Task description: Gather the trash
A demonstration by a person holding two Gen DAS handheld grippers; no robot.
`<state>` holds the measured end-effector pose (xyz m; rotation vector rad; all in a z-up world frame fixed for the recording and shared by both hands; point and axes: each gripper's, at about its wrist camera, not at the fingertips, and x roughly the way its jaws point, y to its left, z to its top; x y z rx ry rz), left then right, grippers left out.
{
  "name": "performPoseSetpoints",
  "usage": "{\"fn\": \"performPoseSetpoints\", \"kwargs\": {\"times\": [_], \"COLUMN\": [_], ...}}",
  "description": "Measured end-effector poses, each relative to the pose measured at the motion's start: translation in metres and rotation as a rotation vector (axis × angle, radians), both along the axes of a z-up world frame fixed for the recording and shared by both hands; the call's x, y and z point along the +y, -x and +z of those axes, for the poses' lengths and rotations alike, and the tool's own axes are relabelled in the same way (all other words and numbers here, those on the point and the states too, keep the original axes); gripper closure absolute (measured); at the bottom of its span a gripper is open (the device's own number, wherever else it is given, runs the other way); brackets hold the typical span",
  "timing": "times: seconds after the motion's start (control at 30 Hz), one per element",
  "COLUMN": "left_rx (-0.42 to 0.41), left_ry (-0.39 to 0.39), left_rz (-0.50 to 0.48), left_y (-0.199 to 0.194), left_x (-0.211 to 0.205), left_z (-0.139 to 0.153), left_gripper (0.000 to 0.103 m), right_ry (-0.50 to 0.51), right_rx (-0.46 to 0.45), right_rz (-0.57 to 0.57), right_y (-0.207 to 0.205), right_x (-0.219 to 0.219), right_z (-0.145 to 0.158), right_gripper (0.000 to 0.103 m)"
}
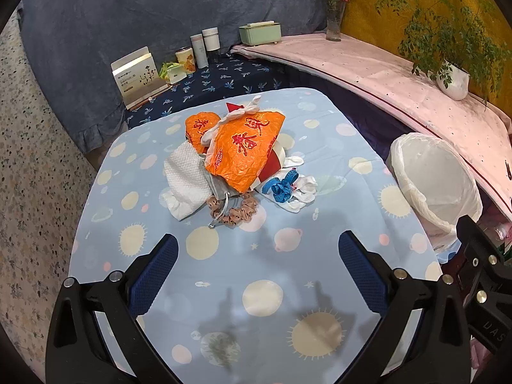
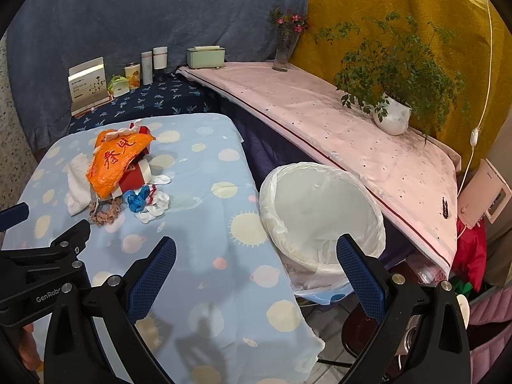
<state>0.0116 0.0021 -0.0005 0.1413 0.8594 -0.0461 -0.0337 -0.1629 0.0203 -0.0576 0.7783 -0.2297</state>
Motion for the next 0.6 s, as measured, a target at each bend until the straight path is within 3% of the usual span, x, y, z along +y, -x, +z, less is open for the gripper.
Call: {"fn": "performPoseSetpoints", "kwargs": {"times": [0.6], "left_rx": [-0.011], "left_ry": [-0.009], "left_rz": [-0.005], "left_y": [0.0042], "left_x": [-0.0024], "left_z": [0.0019], "left_gripper": [0.007], "right_ry": [0.007], "right_rx": [-0.006], "right_rz": [-0.01], "right_y": [0.0043], "right_x": [-0.0015], "right_z": [0.0026], "right_gripper": [0.007]}}
